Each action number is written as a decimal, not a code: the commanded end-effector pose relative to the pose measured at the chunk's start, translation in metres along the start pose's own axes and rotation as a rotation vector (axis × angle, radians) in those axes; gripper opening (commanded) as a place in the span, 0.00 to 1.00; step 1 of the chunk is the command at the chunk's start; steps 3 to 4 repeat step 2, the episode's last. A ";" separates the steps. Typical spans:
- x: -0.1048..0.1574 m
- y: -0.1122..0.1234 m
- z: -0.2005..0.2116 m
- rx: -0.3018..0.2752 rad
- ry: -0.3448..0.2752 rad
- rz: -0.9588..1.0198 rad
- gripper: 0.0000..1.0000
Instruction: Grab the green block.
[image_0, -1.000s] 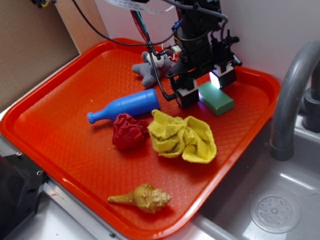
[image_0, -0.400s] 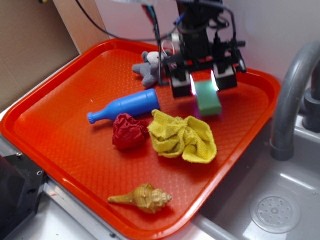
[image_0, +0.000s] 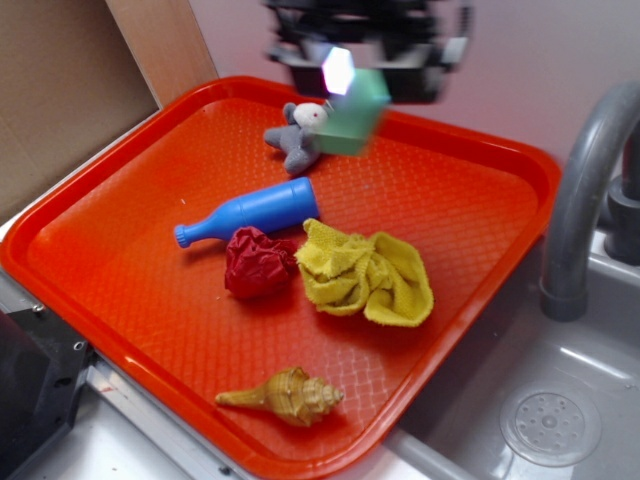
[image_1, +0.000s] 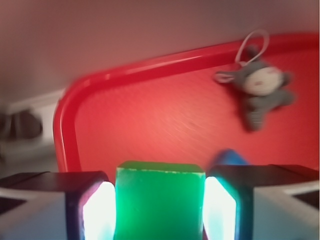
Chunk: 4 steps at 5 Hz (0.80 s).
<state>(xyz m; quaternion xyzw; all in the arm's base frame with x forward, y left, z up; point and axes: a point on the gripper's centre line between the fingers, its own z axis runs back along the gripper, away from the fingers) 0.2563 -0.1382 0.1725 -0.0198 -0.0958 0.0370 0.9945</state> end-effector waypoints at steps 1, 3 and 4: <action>-0.001 0.072 0.085 -0.016 -0.008 -0.049 0.00; 0.004 0.078 0.083 0.053 -0.039 -0.010 0.00; 0.004 0.078 0.083 0.053 -0.039 -0.010 0.00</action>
